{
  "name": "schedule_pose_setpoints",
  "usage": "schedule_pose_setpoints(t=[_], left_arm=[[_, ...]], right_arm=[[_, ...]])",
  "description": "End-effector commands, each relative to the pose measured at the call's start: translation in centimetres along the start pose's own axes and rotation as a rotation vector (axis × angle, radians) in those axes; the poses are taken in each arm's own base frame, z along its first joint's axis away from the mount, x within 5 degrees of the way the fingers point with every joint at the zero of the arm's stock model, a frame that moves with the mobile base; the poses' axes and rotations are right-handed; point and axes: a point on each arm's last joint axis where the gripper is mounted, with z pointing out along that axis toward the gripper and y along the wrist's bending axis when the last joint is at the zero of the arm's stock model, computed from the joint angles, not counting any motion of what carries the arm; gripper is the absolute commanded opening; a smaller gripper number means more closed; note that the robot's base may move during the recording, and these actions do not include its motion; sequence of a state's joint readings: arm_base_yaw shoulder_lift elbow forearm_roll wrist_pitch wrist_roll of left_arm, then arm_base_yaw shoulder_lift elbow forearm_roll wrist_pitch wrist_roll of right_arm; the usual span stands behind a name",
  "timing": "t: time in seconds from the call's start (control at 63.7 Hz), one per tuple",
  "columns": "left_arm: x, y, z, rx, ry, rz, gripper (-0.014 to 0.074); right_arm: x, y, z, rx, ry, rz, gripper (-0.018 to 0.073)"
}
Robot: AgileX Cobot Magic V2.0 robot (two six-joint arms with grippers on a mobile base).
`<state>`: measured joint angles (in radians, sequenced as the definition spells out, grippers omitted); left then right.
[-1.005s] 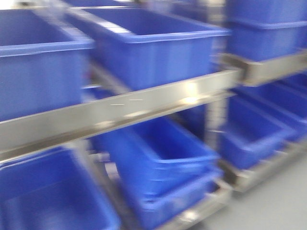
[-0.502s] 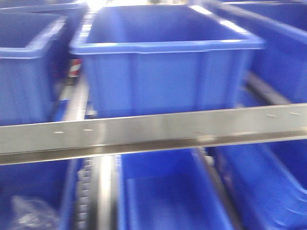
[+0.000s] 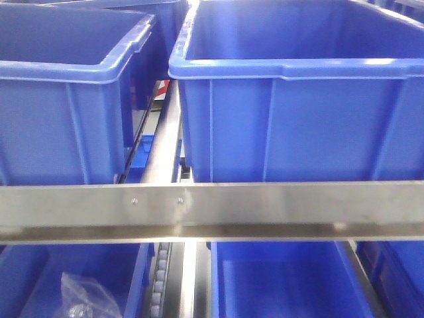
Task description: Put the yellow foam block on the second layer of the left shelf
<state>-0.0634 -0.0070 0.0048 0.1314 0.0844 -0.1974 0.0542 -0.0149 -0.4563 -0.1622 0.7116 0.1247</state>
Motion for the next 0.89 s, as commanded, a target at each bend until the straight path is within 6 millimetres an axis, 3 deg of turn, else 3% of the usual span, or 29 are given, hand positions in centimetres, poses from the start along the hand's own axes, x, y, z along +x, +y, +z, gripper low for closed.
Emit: schedule_pose_setpoints(t=[0.0,0.879], left_arm=[[0.12,-0.09,0.0,0.016,-0.067,-0.011,0.0136],[0.12,-0.09,0.0,0.016,-0.067,-0.011,0.0136]], right_arm=[[-1.54,-0.05,-0.69,0.006,-0.121,-0.016,0.0328],[-1.54,-0.05,-0.69,0.006,-0.121,-0.016,0.0328]])
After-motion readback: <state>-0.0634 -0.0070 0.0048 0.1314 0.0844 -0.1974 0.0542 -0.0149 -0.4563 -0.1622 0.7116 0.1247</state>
